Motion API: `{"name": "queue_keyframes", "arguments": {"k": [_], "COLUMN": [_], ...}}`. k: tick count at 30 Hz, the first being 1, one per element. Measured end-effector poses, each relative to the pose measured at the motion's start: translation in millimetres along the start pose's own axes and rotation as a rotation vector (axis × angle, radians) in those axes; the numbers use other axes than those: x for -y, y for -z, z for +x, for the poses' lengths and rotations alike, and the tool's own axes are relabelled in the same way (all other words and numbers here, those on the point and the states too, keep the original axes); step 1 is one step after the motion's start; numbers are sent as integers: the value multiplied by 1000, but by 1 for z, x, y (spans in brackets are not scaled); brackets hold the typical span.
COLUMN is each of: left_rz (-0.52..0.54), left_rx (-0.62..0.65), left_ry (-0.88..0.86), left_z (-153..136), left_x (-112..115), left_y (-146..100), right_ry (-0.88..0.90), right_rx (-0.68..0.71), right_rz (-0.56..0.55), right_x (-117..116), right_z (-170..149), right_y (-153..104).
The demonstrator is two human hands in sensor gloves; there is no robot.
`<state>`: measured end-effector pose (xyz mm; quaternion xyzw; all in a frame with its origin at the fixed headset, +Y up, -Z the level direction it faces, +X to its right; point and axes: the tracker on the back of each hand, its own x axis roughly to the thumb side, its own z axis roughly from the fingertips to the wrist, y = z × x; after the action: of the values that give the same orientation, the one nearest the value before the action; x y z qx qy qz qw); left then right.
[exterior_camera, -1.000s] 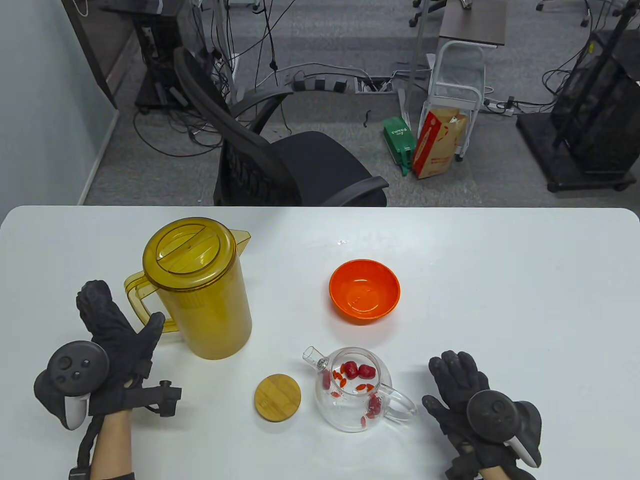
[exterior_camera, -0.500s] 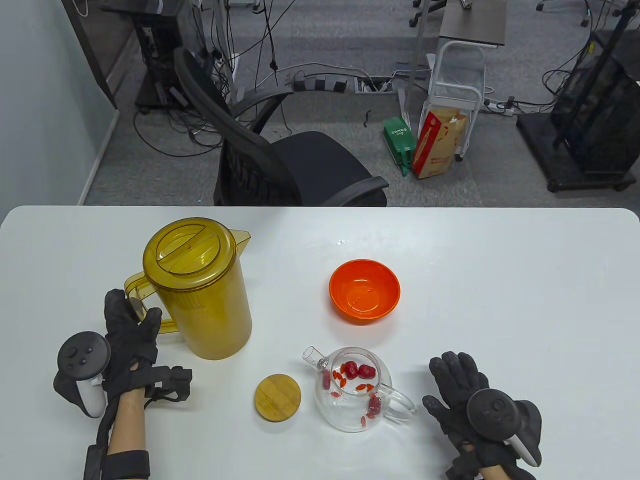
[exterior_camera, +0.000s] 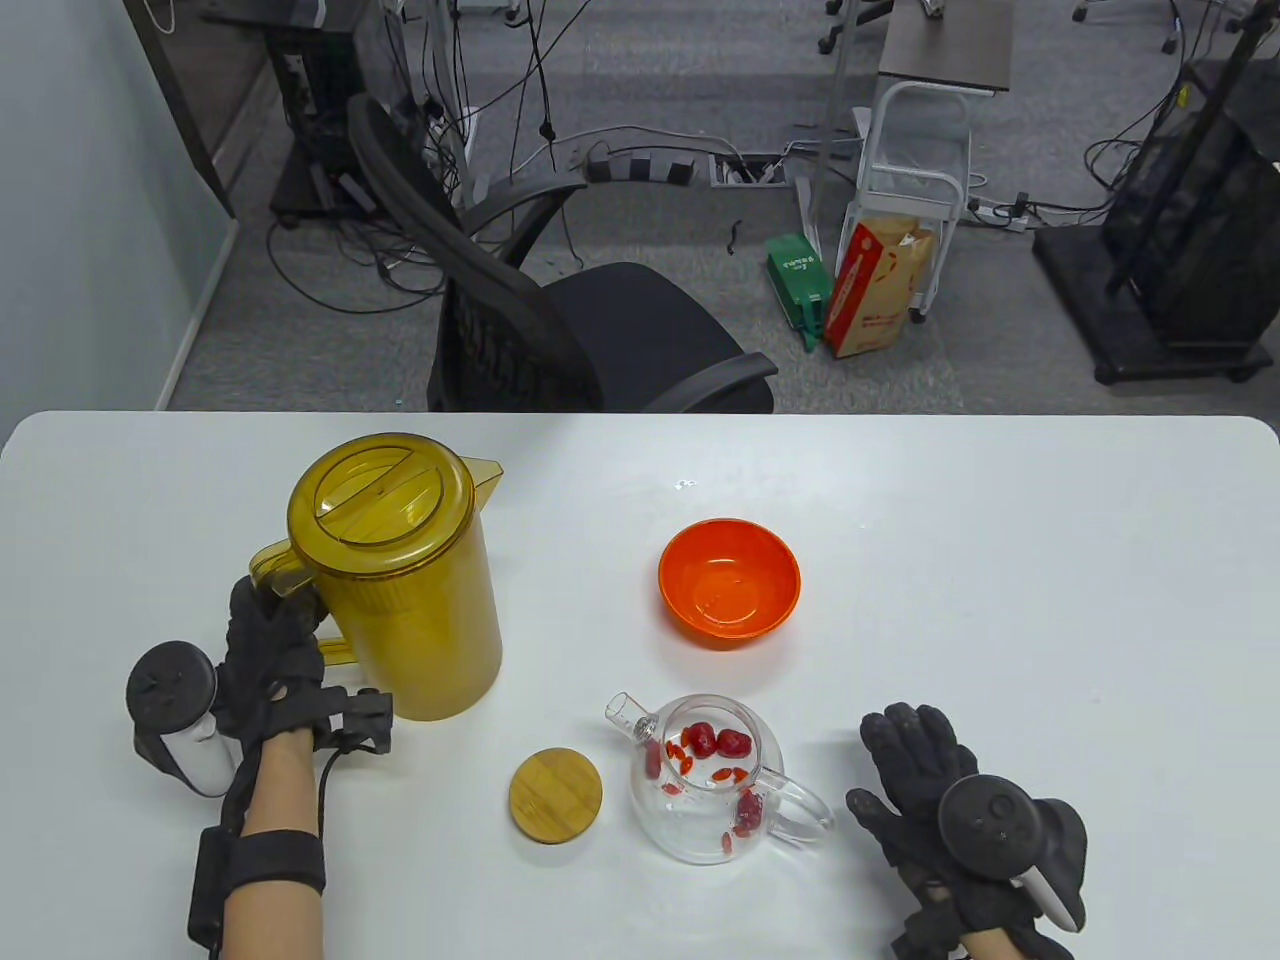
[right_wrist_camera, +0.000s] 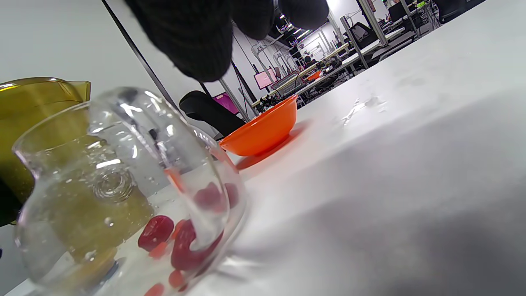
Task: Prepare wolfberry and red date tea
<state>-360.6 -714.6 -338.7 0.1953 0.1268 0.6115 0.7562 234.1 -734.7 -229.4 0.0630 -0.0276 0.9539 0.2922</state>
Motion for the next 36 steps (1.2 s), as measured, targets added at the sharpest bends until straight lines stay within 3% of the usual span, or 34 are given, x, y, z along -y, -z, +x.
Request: {"name": "queue_keyframes", "arguments": {"k": [3, 10, 18, 24, 36], "left_rz": [17, -104, -274, -424, -591], "left_rx": [52, 216, 356, 418, 580], "left_ry": [88, 139, 251, 363, 619], "left_z": [15, 72, 126, 150, 172], "left_x": [2, 5, 26, 48, 82], "left_y": [1, 2, -19, -28, -59], "right_ry": [23, 59, 63, 77, 78], "right_rx": [-1, -21, -15, -17, -16], "right_rz": [-18, -30, -7, -19, -12], "right_x": [1, 4, 2, 4, 4], "right_z": [-1, -6, -5, -7, -7], "right_y": [1, 1, 1, 0, 1]}}
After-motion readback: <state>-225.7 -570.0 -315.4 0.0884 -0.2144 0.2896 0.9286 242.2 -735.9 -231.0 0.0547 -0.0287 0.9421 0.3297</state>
